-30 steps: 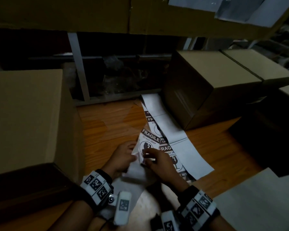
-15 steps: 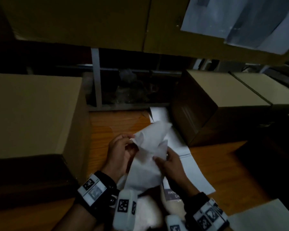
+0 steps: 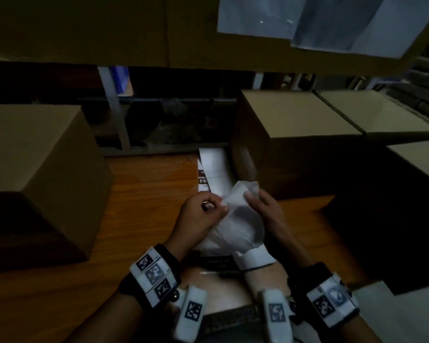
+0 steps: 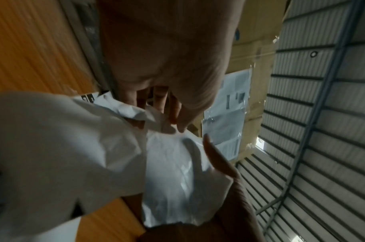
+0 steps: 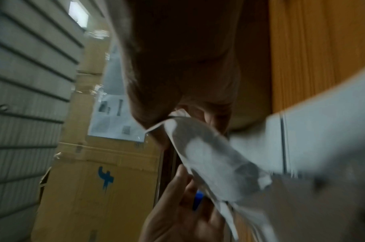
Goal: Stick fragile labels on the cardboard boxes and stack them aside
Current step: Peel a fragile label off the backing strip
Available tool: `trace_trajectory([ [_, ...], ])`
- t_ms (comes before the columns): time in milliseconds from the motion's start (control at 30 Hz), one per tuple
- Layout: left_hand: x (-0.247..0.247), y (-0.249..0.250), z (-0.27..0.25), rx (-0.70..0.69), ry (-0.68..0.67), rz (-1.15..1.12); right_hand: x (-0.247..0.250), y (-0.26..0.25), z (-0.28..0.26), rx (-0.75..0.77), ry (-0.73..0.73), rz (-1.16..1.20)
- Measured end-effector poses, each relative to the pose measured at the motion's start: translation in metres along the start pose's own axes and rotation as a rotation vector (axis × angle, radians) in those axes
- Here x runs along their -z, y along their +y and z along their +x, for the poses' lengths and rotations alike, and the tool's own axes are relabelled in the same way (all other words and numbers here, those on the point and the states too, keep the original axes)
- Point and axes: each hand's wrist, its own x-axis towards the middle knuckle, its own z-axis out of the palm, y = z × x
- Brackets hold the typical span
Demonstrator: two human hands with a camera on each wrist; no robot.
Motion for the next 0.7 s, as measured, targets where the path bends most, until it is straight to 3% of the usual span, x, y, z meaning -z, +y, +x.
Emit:
trace_trajectory([
  [200,-0.054,0.013,-0.011,-0.046,-0.018,0.052,0.098,-0.016,-0.015,0.196,0.345,-0.332],
  [333,-0.058,0.006,-0.018,0.006,-0.004,0.201,0.174,-0.027,-0.007,0.141,0.513,-0.777],
  [433,-0.051,-0.007,-0.031,0.109,0.042,0.254,0.2,-0.025,0.006,-0.022,0.506,-1.077],
  [533,-0.038,-0.024,-0.044,0.173,0.064,0.335,0.193,-0.017,0.008,-0.043,0.507,-1.339],
  [633,-0.025,-0.04,-0.057,0.232,0.042,0.422,0.162,-0.007,-0.006,0.117,0.474,-1.45],
  [700,-0.02,-0.046,-0.066,0.178,-0.042,0.492,0.132,0.014,-0.018,0.322,0.28,-1.37],
])
